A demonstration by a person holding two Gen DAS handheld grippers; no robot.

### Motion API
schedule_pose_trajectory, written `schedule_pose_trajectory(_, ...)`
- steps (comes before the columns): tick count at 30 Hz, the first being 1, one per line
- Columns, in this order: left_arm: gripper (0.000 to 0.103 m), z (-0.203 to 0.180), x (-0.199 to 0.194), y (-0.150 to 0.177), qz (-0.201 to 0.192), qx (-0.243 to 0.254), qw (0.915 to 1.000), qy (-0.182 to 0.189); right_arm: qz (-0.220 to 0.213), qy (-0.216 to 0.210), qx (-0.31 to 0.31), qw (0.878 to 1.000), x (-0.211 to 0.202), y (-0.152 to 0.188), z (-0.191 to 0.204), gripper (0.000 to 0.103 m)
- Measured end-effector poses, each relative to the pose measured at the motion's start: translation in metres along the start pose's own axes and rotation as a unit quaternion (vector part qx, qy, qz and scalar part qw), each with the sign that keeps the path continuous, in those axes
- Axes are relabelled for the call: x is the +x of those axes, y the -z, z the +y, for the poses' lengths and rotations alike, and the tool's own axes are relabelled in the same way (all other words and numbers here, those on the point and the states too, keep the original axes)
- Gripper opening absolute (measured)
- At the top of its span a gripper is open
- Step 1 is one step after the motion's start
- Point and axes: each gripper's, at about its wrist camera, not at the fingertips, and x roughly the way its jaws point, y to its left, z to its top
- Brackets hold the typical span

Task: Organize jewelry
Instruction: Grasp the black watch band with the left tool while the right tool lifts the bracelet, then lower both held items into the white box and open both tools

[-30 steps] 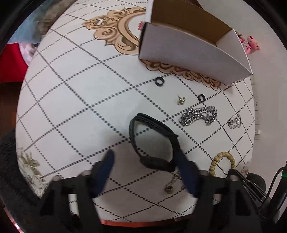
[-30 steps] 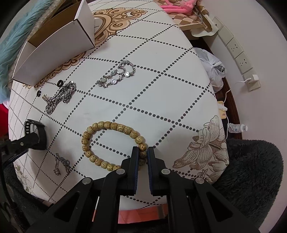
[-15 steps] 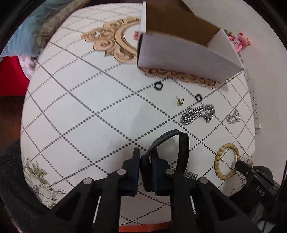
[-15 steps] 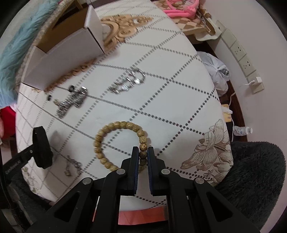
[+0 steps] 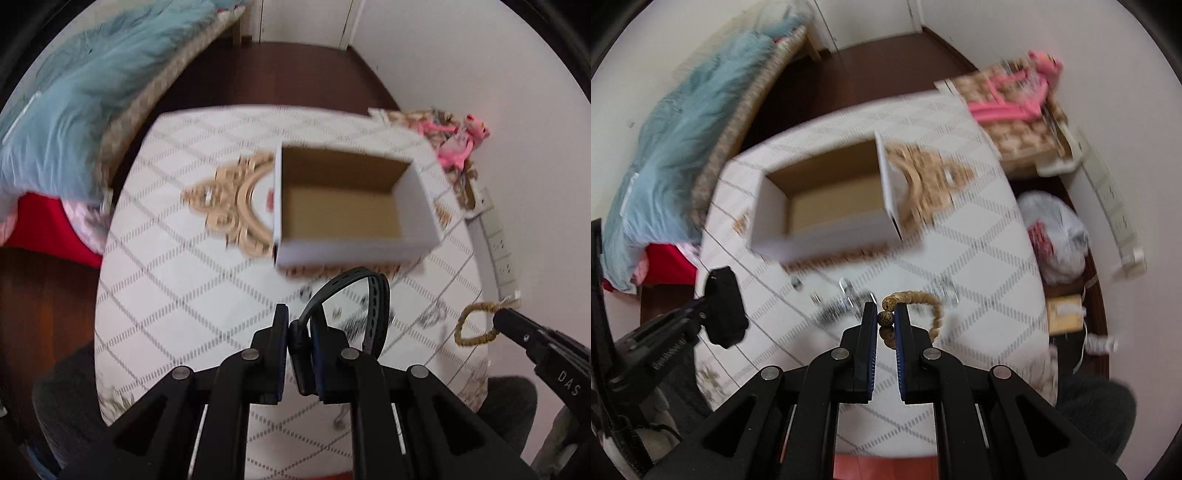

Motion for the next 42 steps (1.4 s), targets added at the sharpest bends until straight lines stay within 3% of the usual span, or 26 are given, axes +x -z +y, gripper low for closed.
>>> schedule_pose_trajectory(6,0.009,-0.014,0.007,-0.047,-0.024,0.007,0.9997,-0.001,-0.045,-0.009,-0.022,0.999,-0.015,-0.063,0.025,0.009)
schedule_pose_trajectory(10,0.009,-0.014,0.022,-0.071,-0.017,0.003,0.9998,0.008,-0.045,-0.013,-0.031,0.998,0.0,-0.099,0.037,0.009)
schedule_pose_trajectory(19,0.009,-0.006,0.072,-0.11,0.036,-0.016,0.9985,0.037,0.011,-0.024,-0.027,0.999,0.067,-0.139,0.035,0.009)
schedule_pose_trajectory(28,0.013,-0.004,0.094,-0.134,0.078,-0.03,0.9956,0.042,0.048,-0.082,-0.012,0.995,0.1,-0.161,0.028,0.01)
schedule_pose_trajectory(31,0.027,-0.002,0.091,-0.139,0.076,-0.037,0.9958,0.034,0.068,-0.099,-0.014,0.993,0.107,-0.165,0.029,0.01)
schedule_pose_trajectory(33,0.079,0.0,0.087,-0.141,0.069,-0.037,0.9967,0.019,0.078,-0.099,-0.009,0.992,0.111,-0.167,0.027,0.014)
schedule_pose_trajectory(34,0.086,0.001,0.086,-0.142,0.064,-0.037,0.9972,0.013,0.084,-0.095,-0.007,0.992,0.112,-0.167,0.025,0.017)
schedule_pose_trajectory(36,0.087,0.005,0.083,-0.143,0.057,-0.04,0.9976,0.007,0.086,-0.085,-0.004,0.993,0.112,-0.166,0.021,0.034)
schedule_pose_trajectory(40,0.092,0.013,0.079,-0.139,0.047,-0.034,0.9979,-0.031,0.074,-0.048,-0.017,0.996,0.104,-0.159,0.018,0.05)
schedule_pose_trajectory(42,0.1,0.017,0.077,-0.135,0.034,-0.029,0.9977,-0.051,0.063,-0.012,-0.035,0.997,0.1,-0.152,0.02,0.073)
